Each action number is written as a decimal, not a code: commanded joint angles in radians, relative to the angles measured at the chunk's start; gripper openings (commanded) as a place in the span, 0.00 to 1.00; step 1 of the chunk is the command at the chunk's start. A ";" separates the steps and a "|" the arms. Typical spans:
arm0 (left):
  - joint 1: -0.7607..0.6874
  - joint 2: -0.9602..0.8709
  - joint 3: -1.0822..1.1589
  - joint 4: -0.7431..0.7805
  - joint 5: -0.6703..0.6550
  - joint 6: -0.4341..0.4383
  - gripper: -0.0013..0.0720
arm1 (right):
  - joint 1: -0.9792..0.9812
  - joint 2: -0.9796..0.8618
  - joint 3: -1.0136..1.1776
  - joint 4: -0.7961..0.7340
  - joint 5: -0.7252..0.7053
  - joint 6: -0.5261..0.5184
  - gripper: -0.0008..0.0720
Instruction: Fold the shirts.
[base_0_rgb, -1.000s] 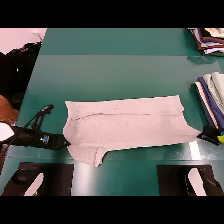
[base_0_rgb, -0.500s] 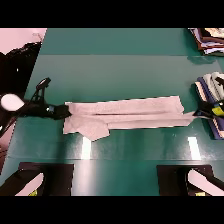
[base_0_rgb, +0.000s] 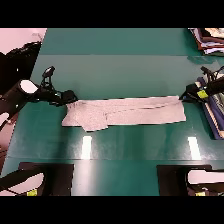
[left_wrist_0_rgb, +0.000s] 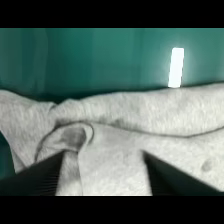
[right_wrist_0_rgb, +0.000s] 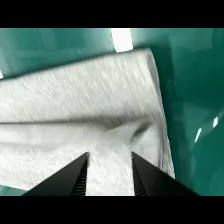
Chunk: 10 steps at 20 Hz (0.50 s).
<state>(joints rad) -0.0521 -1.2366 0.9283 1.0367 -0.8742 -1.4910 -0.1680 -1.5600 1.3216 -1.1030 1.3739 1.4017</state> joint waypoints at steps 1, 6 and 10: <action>0.000 -0.017 0.039 0.000 -0.027 -0.001 0.90 | -0.010 -0.069 0.078 0.062 0.024 -0.050 0.48; 0.000 -0.017 0.102 -0.012 -0.220 0.060 0.12 | -0.111 -0.063 0.079 0.061 0.153 -0.146 0.52; 0.000 -0.017 0.102 -0.058 -0.238 0.084 0.05 | -0.198 -0.065 0.034 0.063 0.150 -0.160 0.79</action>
<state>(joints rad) -0.0525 -1.2530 1.0229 1.0145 -1.0714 -1.4322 -0.3119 -1.6211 1.3827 -1.0447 1.5017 1.2682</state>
